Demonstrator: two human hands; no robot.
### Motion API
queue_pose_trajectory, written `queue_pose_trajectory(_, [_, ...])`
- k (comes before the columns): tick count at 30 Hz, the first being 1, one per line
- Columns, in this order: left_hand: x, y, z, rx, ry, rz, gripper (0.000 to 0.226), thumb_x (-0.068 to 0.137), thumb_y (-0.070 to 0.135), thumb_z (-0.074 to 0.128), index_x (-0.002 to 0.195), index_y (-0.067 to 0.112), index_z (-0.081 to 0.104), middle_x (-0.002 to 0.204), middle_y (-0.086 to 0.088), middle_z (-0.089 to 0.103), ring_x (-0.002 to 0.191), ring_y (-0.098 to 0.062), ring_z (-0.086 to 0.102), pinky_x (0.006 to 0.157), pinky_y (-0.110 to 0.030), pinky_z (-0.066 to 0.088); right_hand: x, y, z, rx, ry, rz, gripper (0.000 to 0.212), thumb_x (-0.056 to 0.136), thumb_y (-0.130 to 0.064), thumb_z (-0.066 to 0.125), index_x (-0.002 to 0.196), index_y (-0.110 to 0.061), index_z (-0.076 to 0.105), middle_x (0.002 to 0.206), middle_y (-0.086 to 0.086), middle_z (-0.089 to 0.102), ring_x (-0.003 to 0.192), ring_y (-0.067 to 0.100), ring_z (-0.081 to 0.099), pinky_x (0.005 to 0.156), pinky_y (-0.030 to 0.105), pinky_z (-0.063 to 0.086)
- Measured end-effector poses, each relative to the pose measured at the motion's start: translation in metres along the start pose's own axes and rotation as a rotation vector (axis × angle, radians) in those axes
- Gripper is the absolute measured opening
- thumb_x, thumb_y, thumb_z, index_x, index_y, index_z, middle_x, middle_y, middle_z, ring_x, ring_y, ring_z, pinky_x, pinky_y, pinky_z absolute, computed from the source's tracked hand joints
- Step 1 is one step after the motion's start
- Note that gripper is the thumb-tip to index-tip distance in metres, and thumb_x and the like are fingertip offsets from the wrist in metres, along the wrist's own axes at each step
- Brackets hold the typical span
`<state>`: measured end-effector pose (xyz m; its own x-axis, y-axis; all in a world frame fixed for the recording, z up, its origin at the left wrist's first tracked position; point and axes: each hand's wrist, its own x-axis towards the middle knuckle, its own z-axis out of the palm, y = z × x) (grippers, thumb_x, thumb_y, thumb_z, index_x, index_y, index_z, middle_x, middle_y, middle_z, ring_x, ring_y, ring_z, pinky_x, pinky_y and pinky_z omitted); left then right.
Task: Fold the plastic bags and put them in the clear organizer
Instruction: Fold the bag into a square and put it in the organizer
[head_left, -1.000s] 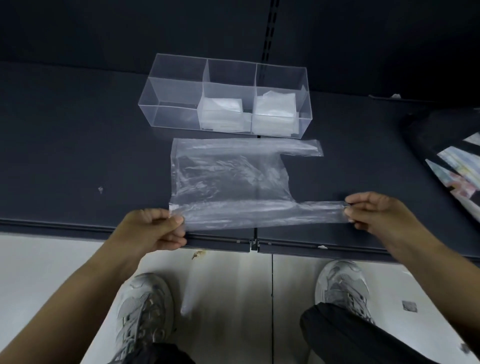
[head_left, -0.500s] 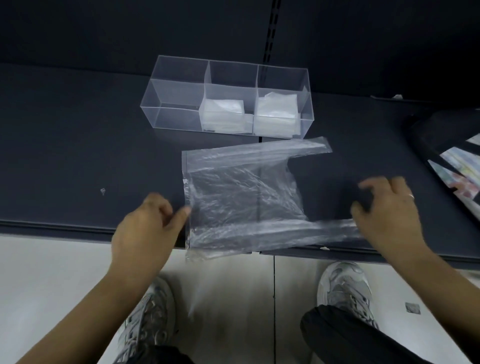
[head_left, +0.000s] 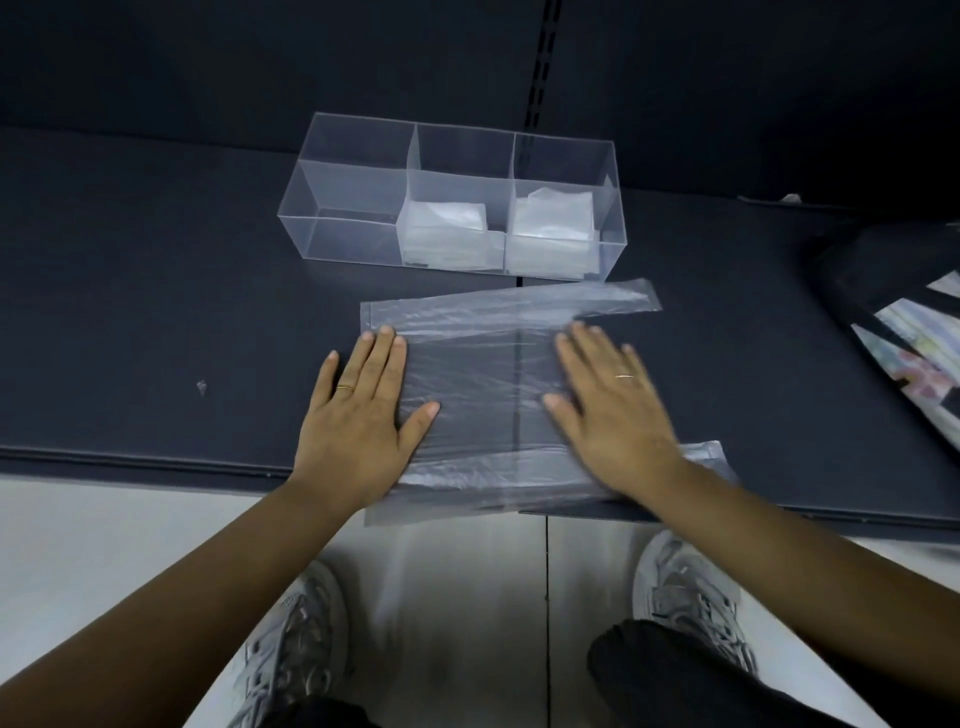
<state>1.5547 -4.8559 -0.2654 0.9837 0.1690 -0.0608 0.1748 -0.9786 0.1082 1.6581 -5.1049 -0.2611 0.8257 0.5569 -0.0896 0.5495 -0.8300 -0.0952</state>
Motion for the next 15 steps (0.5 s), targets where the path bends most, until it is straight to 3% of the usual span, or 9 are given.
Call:
queue_pose_trajectory(5, [0.0,-0.005,-0.006,-0.006,-0.015,-0.005,0.088,0.083,0.072,-0.008,0.153,0.017,-0.002,0.161,0.001,-0.005,0.145,-0.011,-0.014,0.119,-0.037,-0.01,-0.016,0.055,-0.017,-0.051,0.013,0.312,0.066,0.098,-0.048,0.023,0.153,-0.012,0.011,0.162,0.007,0.006,0.149,0.021,0.003,0.12,0.04,-0.001])
queue_pose_trajectory(8, [0.013,-0.001,-0.012,-0.059,0.01,0.033,0.084,0.088,0.071,-0.004,0.153,0.016,0.0,0.161,0.001,-0.004,0.145,-0.011,-0.013,0.118,-0.036,-0.011,0.007,0.021,-0.03,0.059,0.165,0.145,0.06,0.099,-0.038,0.037,0.149,-0.005,0.026,0.158,0.013,0.022,0.146,0.026,0.017,0.12,0.041,0.008])
queue_pose_trajectory(11, [0.027,0.006,-0.015,-0.05,-0.019,0.104,0.084,0.086,0.066,-0.001,0.153,0.015,0.0,0.16,0.0,-0.005,0.146,-0.011,-0.011,0.119,-0.035,-0.011,0.039,-0.033,-0.029,0.168,0.071,-0.161,0.059,0.101,-0.039,0.033,0.151,-0.01,0.021,0.16,0.008,0.016,0.148,0.02,0.012,0.119,0.033,0.002])
queue_pose_trajectory(13, [0.03,0.005,-0.013,-0.016,-0.046,0.106,0.085,0.085,0.066,0.0,0.153,0.015,-0.002,0.161,0.0,-0.006,0.147,-0.012,-0.011,0.119,-0.035,-0.011,0.052,-0.044,-0.022,0.159,-0.009,-0.198,0.061,0.102,-0.043,0.028,0.153,-0.013,0.013,0.162,0.004,0.007,0.148,0.016,0.003,0.119,0.03,-0.004])
queue_pose_trajectory(15, [0.03,0.002,-0.012,0.014,-0.065,0.1,0.085,0.085,0.066,0.0,0.153,0.015,-0.004,0.161,0.0,-0.008,0.147,-0.012,-0.012,0.119,-0.035,-0.011,0.055,-0.027,-0.016,0.128,-0.021,-0.097,0.064,0.102,-0.048,0.024,0.154,-0.015,0.007,0.162,0.002,0.001,0.148,0.015,-0.002,0.12,0.032,-0.005])
